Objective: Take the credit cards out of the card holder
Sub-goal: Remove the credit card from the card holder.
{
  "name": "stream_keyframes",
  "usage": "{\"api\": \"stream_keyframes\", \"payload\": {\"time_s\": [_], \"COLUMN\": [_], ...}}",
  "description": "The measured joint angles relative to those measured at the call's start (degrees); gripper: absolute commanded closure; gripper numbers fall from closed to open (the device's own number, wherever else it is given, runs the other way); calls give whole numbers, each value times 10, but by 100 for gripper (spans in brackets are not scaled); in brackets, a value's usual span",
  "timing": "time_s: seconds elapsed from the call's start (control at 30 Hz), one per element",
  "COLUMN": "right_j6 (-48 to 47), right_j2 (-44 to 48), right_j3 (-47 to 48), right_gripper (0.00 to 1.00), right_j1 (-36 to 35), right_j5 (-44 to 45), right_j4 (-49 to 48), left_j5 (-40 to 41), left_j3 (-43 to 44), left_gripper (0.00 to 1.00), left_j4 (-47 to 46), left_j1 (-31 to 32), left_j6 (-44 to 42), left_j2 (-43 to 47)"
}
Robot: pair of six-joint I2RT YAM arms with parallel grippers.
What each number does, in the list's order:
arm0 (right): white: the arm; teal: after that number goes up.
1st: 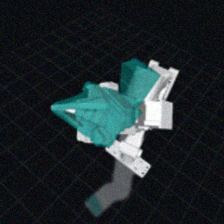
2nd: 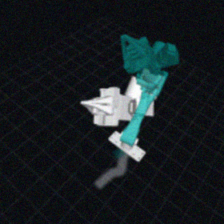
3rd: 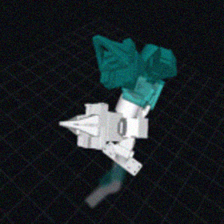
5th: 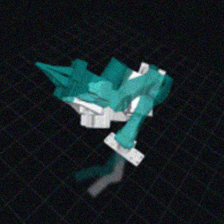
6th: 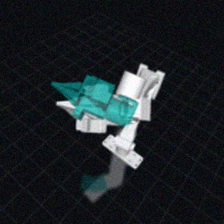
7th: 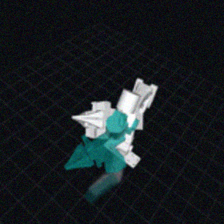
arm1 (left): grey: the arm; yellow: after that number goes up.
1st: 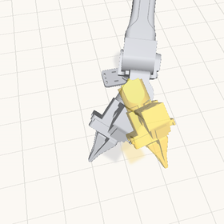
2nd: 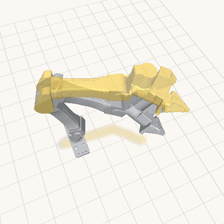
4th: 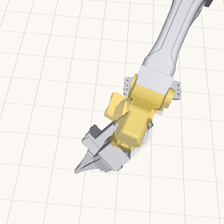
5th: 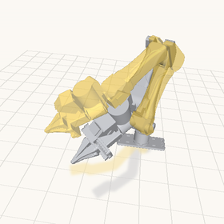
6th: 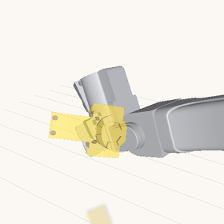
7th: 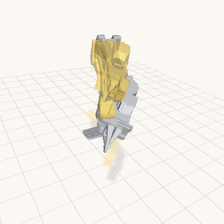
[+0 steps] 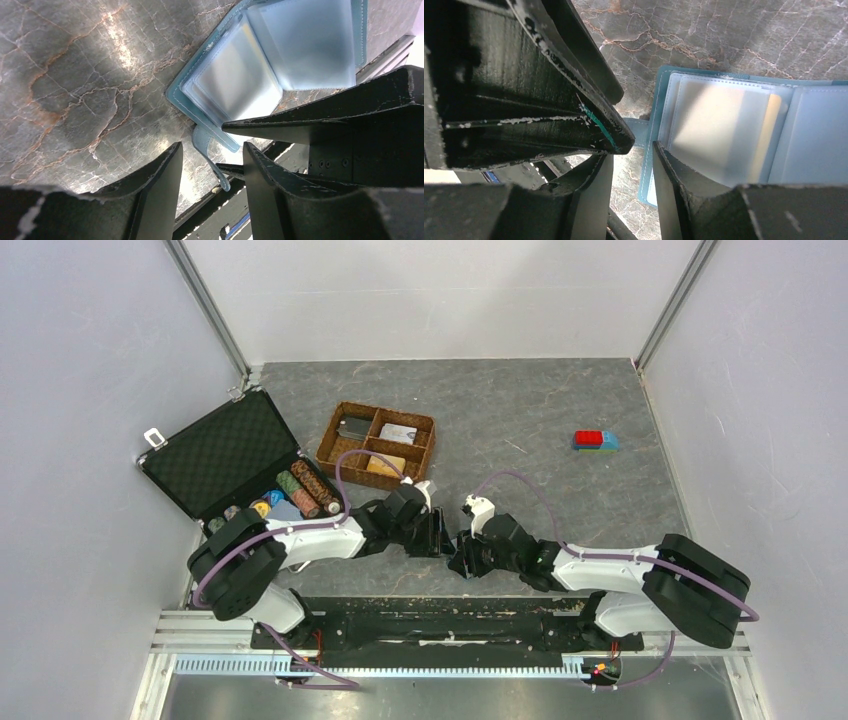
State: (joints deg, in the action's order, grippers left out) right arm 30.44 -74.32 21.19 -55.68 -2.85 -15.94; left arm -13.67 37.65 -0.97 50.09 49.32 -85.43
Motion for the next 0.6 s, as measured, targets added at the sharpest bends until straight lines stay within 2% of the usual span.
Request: {"api": "stream_keyframes", "payload": {"time_s": [0.13, 0.23, 0.33, 0.6], "right_j6": [0, 0, 0, -2], "right_j2": [0, 0, 0, 20], "right_j3": [0, 0, 0, 1], "right_gripper": [63, 63, 63, 58], "right_j1": [-1, -1, -2, -3], "right_j5": [3, 3, 4, 13], "right_j4": [0, 0, 1, 34], "left_j5": [7, 15, 16, 13], "left_j3": [0, 0, 0, -8], "left_gripper": [48, 54, 63, 97], "left_j4": [8, 19, 21, 22], "left_j1": [7, 10, 14, 26], "left_j6": [2, 4, 12, 34], "left_j2": [-1, -1, -1, -1]}}
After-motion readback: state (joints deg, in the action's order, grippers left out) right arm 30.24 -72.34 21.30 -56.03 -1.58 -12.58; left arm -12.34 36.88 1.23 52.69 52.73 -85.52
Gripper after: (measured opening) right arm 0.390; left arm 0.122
